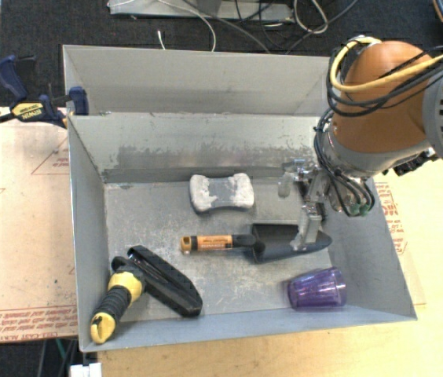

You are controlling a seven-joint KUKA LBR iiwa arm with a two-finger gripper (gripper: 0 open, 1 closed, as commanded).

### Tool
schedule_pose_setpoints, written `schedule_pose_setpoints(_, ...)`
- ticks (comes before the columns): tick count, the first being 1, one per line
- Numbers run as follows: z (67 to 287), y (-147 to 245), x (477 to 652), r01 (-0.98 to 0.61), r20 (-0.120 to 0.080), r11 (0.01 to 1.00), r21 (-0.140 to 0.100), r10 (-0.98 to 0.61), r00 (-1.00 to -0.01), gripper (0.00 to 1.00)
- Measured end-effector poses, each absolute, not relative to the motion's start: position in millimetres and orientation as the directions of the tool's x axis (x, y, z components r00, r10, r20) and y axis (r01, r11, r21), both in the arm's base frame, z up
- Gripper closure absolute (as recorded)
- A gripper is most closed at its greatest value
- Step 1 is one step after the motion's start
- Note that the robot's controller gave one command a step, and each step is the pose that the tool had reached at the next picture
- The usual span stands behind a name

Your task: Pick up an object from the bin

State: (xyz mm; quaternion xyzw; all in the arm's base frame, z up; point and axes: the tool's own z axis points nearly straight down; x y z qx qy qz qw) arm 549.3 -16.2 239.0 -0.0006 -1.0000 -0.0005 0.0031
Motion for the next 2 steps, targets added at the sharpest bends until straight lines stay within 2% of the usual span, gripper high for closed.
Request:
schedule_pose_setpoints(1,243,-16,550.8,0.000,-0.001,1.000,0.001,0.000,-1.000,0.00)
schedule_pose_setpoints(2,109,-1,549.4,0.049,-0.005,0.999,0.002,0.049,-0.999,0.00)
